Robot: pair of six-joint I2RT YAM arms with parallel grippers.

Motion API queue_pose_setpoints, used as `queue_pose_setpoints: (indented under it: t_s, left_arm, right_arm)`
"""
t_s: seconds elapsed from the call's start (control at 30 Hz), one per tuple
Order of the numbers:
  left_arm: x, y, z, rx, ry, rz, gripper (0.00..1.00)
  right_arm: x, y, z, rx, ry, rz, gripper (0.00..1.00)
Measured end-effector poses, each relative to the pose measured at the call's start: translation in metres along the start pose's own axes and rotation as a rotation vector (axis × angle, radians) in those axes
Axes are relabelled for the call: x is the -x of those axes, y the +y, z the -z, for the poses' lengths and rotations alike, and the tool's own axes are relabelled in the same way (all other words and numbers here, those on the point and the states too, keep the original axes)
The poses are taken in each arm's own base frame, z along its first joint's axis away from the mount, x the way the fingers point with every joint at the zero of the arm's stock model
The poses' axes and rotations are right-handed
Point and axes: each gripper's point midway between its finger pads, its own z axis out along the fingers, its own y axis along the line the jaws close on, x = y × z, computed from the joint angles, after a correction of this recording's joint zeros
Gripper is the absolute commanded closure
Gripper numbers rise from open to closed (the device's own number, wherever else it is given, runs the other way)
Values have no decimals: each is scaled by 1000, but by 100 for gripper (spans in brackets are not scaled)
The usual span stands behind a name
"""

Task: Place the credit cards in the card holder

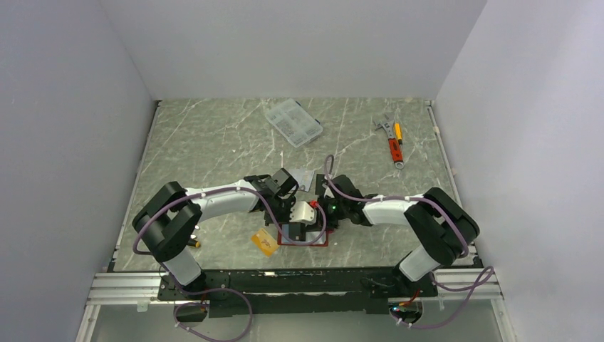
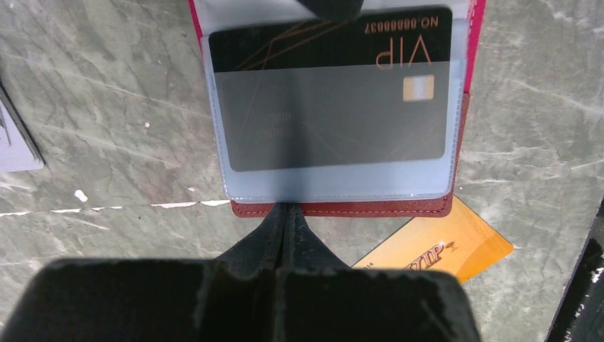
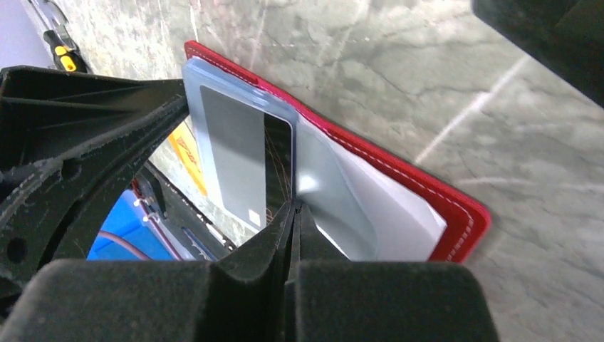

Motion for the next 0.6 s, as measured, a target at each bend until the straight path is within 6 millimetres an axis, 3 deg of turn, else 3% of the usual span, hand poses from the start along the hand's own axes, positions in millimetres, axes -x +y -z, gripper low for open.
queue_pose_setpoints:
  t_s: [0.2, 0.53, 0.57, 0.6]
  left_arm:
    - [0, 0, 0, 7, 0, -3, 100]
    - [0, 0, 0, 11, 3, -5, 100]
    - [0, 0, 0, 13, 3, -6, 100]
    - [0, 0, 0, 14, 4, -6, 100]
  right_arm:
    - [-1, 9, -11, -4, 32, 27, 100]
    - [-3, 11, -10, -24, 53, 46, 100]
    - [-4, 12, -9, -23, 52, 49, 98]
    - [-3, 14, -7, -19, 49, 52, 90]
